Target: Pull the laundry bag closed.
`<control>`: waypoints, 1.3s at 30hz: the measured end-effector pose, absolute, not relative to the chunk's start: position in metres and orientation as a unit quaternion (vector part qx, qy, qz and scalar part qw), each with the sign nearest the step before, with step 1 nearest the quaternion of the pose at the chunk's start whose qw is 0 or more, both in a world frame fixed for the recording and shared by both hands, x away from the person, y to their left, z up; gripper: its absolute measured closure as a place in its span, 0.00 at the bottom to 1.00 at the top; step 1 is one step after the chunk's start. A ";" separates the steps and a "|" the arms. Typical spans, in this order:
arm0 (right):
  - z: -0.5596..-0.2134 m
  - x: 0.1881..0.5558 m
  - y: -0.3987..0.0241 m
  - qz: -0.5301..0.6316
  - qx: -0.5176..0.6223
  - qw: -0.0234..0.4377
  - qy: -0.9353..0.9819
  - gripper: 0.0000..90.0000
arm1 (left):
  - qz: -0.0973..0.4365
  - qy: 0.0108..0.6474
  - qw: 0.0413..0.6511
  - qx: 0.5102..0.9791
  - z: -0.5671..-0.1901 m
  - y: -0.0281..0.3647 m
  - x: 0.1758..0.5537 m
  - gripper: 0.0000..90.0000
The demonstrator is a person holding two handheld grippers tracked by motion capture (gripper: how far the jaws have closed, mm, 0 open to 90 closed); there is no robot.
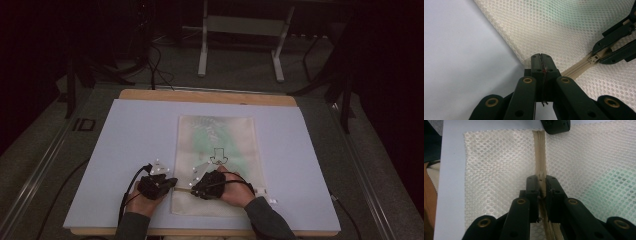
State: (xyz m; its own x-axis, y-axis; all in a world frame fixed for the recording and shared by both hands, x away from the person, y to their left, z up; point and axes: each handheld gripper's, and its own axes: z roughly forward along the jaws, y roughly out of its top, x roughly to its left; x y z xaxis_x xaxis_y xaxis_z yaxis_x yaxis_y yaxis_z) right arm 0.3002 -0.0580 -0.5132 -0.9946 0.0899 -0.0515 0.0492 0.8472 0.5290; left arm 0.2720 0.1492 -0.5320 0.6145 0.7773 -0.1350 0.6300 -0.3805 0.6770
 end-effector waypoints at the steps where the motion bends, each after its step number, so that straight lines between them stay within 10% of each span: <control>1: -0.513 0.300 -0.059 0.273 0.037 0.036 0.961 0.92 | 0.103 0.427 0.358 0.824 -0.532 0.149 0.272 0.99; 39: -0.511 0.298 -0.077 0.270 0.044 0.041 0.961 0.92 | 0.103 0.427 0.356 0.825 -0.532 0.149 0.272 0.99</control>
State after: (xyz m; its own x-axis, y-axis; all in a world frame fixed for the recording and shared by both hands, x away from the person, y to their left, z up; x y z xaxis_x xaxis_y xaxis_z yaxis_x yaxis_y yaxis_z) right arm 0.2977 -0.0765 -0.5108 -0.9927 0.1073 -0.0550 0.0629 0.8502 0.5227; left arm 0.2719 0.1493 -0.5318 0.6143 0.7778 -0.1329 0.6307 -0.3828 0.6750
